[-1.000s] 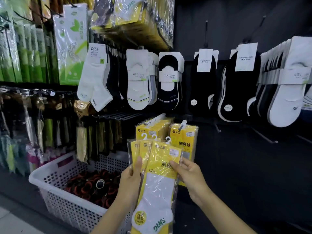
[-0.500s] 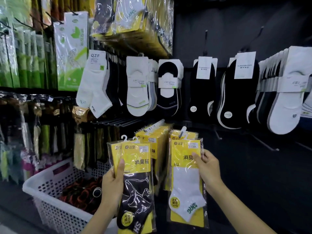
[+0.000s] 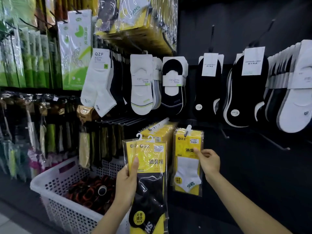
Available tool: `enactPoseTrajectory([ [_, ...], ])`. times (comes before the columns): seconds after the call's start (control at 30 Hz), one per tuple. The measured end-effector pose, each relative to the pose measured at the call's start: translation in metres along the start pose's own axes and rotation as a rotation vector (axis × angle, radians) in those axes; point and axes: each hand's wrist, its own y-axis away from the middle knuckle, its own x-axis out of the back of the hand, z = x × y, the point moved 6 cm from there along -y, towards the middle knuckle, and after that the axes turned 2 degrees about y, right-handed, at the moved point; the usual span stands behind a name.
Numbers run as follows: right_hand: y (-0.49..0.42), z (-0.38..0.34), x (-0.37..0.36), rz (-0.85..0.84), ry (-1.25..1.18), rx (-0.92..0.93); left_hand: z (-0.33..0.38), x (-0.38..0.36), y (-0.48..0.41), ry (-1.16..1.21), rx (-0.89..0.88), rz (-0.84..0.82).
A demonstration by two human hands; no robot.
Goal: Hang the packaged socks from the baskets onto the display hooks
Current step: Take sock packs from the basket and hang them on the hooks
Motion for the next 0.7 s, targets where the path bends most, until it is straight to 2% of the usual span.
enactPoseTrajectory([
  [0.13, 0.01, 0.009, 0.01, 0.033, 0.066, -0.019, -0.004, -0.005, 0.003, 0.012, 0.019, -0.009],
  [0.2, 0.026, 0.004, 0.011, -0.016, 0.026, 0.019, -0.008, -0.01, 0.005, 0.046, 0.034, -0.031],
  [0.37, 0.087, -0.019, -0.014, -0.492, -0.045, 0.016, -0.016, -0.032, 0.012, 0.127, 0.077, -0.12],
  [0.43, 0.102, -0.026, -0.017, -0.574, -0.071, 0.018, -0.015, -0.041, 0.015, 0.144, 0.09, -0.144],
  [0.57, 0.109, -0.027, -0.011, -0.565, -0.12, -0.001, -0.008, -0.048, 0.019, 0.178, 0.081, -0.133],
  [0.7, 0.108, -0.022, 0.001, -0.519, -0.233, -0.024, -0.004, -0.043, 0.019, 0.101, 0.056, -0.155],
])
